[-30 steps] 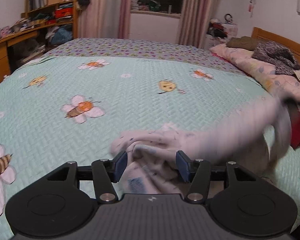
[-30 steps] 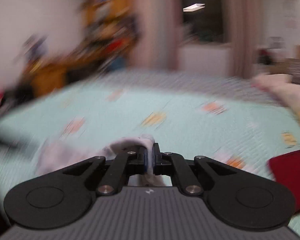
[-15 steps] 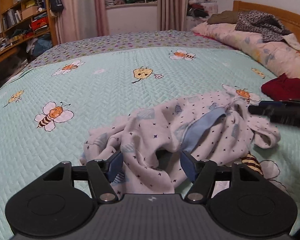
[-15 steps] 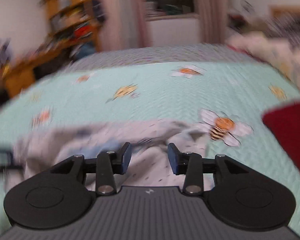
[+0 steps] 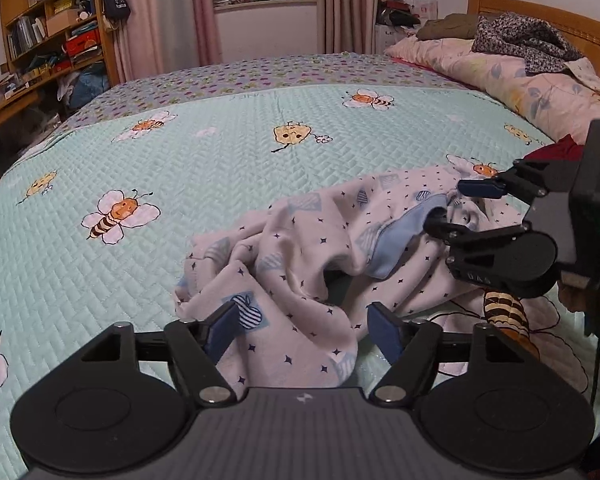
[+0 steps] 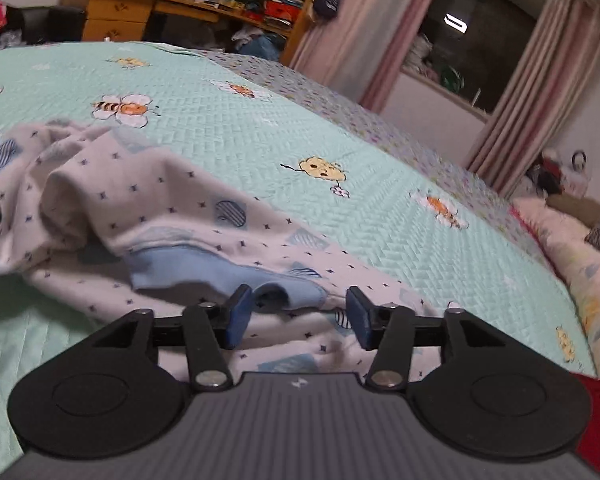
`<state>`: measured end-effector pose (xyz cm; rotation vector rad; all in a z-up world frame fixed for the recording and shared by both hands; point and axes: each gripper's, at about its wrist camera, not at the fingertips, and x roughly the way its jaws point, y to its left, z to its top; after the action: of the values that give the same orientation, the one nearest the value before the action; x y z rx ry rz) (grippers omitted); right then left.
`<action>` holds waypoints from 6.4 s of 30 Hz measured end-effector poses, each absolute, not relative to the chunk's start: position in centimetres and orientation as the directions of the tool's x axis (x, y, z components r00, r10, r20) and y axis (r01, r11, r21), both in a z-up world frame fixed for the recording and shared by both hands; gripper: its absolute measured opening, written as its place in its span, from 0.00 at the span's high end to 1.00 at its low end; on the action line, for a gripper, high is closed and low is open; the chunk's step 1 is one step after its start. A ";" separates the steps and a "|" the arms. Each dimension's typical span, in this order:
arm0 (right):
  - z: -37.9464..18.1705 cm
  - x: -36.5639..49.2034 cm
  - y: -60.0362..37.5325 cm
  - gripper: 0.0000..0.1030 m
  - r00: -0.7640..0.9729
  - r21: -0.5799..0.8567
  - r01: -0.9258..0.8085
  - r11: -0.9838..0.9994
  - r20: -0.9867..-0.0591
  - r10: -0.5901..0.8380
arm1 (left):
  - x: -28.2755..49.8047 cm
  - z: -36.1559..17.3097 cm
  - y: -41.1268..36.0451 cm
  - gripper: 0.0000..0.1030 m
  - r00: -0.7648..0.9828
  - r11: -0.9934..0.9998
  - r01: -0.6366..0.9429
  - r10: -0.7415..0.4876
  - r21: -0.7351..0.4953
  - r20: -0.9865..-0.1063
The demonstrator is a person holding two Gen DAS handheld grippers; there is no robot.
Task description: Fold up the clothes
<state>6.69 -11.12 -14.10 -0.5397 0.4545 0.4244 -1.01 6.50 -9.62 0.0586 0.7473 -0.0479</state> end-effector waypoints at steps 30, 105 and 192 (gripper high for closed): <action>1.4 -1.0 -18.2 0.88 0.874 -0.014 -0.459 0.889 -0.186 0.448 | -7.9 -10.9 -5.8 0.14 0.963 0.735 0.182 0.003 0.653 -0.271; -9.4 3.9 -28.9 0.47 0.835 0.019 0.108 0.994 -0.544 -0.080 | -5.0 -9.2 10.3 0.26 0.826 0.994 -0.102 0.064 -0.037 -0.560; -4.7 8.0 -25.4 0.99 0.907 0.298 -0.223 0.928 -0.285 0.309 | -6.3 -10.3 5.1 0.10 0.793 0.981 0.155 -0.051 0.120 -0.608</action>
<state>7.99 -25.36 -4.72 0.2639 0.3353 0.2779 -6.29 5.12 -10.35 0.1672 0.6470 -0.1118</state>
